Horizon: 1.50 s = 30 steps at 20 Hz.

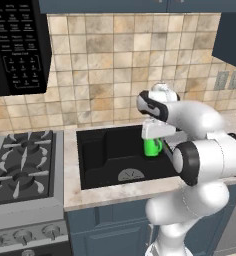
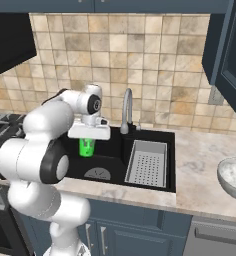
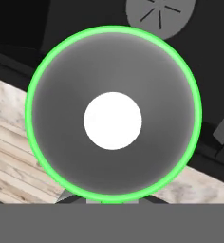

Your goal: Pick the mug and place it in the sink. Pick the bowl and place it in the open cabinet and then close the cabinet.

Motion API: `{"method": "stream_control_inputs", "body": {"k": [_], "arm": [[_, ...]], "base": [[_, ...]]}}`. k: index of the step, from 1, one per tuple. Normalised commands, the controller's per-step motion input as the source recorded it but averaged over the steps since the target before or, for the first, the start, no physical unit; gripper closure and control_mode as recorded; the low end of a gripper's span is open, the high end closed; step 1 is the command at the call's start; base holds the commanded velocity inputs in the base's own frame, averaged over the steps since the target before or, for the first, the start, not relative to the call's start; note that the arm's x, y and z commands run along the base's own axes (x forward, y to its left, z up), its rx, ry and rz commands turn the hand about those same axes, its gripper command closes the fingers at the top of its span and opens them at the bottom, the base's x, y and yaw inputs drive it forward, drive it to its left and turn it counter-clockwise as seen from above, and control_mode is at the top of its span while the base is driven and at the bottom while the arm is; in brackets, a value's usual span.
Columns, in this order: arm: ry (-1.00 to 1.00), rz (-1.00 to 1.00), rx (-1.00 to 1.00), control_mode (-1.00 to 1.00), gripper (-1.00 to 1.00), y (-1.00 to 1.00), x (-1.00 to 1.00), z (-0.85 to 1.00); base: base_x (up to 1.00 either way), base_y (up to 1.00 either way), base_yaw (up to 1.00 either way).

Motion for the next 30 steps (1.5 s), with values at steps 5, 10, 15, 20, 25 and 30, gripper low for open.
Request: {"method": "stream_control_inputs", "body": {"k": [5,10,15,20,25,30], "arm": [[0.01,0.00,0.03,-1.00,1.00,0.14,0.05,-0.63],[0.00,0.00,0.01,-1.00,1.00,0.07,0.06,-0.63],[0.00,0.00,0.00,-1.00,1.00,0.04,0.03,-0.49],[-0.04,0.00,0.00,-1.00,1.00,0.05,0.00,-0.44],[-0.07,0.00,0.00,-1.00,1.00,0.02,0.07,-0.30],[-0.07,-0.01,0.00,-1.00,1.00,0.00,0.15,-0.10]], "base": [[0.00,0.00,0.00],[0.00,0.00,0.00],[0.00,0.00,0.00],[0.00,0.00,0.00],[0.00,0.00,0.00],[0.00,0.00,0.00]]}}
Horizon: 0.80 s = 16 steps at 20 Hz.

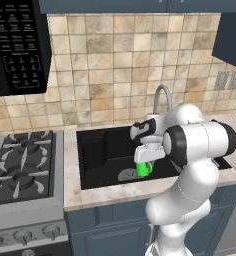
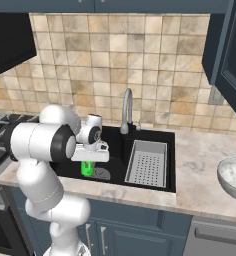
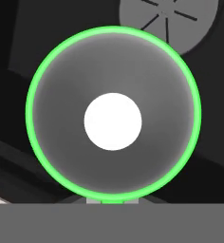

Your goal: Pick the mug and place it in the sink. Pick the bowl and place it in the open cabinet and then close the cabinet.

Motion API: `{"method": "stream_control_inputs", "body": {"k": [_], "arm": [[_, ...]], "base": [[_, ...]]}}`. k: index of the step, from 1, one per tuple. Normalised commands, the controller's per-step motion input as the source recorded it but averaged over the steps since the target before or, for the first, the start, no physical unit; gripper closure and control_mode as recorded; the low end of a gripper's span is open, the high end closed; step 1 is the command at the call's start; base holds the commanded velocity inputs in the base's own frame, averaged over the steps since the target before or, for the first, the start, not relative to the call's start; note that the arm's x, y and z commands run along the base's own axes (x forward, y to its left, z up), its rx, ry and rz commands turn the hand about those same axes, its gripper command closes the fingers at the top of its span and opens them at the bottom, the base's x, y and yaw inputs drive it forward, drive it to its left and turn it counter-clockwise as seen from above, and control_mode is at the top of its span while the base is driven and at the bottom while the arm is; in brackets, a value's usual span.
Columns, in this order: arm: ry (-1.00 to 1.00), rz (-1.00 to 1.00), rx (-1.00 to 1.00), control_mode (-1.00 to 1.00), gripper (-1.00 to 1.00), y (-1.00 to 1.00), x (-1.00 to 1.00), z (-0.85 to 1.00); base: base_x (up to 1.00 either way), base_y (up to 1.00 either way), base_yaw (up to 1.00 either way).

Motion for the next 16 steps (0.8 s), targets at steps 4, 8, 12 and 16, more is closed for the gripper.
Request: {"method": "stream_control_inputs", "body": {"k": [4,8,12,16], "arm": [[-0.04,-0.02,0.00,-1.00,1.00,0.00,0.20,-0.02],[-0.02,-0.03,0.00,-1.00,1.00,0.00,0.22,-0.06],[0.00,-0.03,0.00,-1.00,1.00,0.00,0.16,-0.16],[0.00,-0.03,0.00,-1.00,1.00,0.00,0.10,-0.35]], "base": [[0.00,0.00,0.00],[0.00,0.00,0.00],[0.00,0.00,0.00],[0.00,0.00,0.00]]}}
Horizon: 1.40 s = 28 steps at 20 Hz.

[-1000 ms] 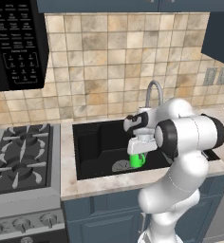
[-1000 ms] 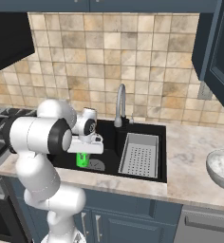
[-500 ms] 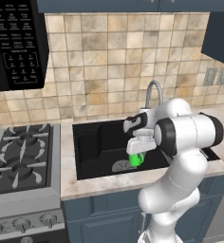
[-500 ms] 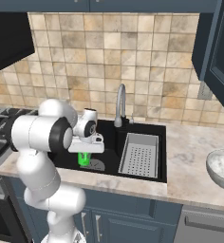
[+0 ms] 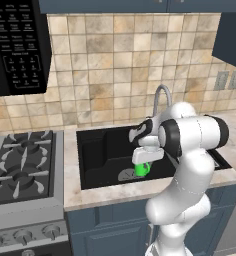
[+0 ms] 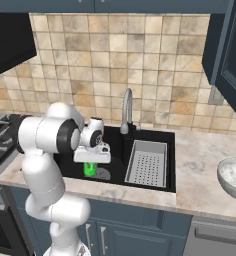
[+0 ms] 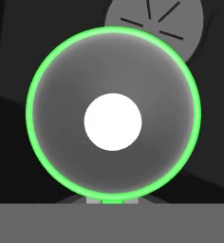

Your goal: Pick the mug and place it in the sink. Pick the bowl and place it in the open cabinet and then close the cabinet.

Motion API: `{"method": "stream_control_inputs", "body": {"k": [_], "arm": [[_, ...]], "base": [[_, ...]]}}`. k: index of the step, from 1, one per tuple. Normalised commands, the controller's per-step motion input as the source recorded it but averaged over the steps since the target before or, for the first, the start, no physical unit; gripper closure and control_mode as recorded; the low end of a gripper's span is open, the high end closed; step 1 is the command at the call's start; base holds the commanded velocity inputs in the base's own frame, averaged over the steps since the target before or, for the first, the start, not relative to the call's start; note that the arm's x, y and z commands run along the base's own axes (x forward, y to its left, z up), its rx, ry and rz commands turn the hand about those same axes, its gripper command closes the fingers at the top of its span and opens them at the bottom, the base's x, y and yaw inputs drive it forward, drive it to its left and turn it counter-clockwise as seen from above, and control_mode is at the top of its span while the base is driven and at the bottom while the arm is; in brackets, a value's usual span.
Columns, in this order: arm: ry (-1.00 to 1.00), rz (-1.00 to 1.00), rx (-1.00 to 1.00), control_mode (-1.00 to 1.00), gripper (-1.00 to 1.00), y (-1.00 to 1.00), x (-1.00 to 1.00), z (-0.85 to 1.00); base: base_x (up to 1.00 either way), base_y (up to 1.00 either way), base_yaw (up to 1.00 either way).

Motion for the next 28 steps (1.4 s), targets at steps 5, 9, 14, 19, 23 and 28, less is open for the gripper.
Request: {"method": "stream_control_inputs", "body": {"k": [5,9,14,19,23,28], "arm": [[-0.05,-0.03,0.00,-1.00,1.00,0.00,0.12,-0.43],[-0.10,-0.03,0.00,-1.00,1.00,0.00,0.26,-0.36],[-0.09,-0.02,0.00,-1.00,1.00,0.00,0.28,-0.34],[-0.09,-0.03,0.00,-1.00,1.00,0.00,0.28,-0.27],[-0.09,-0.03,0.00,-1.00,1.00,0.00,0.34,-0.31],[-0.07,-0.03,0.00,-1.00,1.00,0.00,0.40,-0.30]], "base": [[0.00,0.00,0.00],[0.00,0.00,0.00],[0.00,0.00,0.00],[0.00,0.00,0.00],[0.00,0.00,0.00],[0.00,0.00,0.00]]}}
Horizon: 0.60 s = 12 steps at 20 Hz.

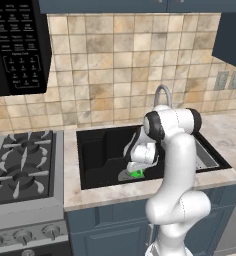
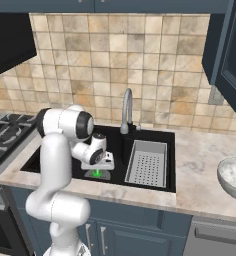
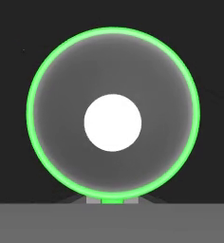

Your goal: Pick the mug and place it in the sink. Pick the bowl and place it in the open cabinet and then close the cabinet.

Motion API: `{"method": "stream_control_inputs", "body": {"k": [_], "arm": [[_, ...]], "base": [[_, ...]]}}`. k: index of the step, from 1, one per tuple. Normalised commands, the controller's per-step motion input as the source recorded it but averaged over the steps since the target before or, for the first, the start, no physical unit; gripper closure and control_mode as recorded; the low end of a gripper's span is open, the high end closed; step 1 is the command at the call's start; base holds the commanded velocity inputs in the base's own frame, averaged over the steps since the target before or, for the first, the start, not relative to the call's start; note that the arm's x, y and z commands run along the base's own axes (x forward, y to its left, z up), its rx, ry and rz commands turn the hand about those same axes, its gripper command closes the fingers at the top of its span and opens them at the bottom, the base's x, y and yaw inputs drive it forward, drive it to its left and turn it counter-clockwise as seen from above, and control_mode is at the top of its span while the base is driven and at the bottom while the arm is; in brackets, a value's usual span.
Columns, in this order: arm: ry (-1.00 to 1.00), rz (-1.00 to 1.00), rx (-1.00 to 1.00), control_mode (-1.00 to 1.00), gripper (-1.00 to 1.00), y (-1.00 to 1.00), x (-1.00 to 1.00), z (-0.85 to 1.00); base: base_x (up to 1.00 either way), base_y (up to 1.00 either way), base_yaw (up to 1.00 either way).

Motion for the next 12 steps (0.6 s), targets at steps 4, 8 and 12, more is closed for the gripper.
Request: {"method": "stream_control_inputs", "body": {"k": [4,8,12], "arm": [[-0.07,-0.03,0.00,-1.00,1.00,0.00,0.46,-0.16],[-0.07,-0.03,0.00,-1.00,1.00,0.00,0.45,-0.13],[-0.06,-0.03,0.00,-1.00,1.00,0.00,0.42,-0.16]], "base": [[0.00,0.00,0.00],[0.00,0.00,0.00],[0.00,0.00,0.00]]}}
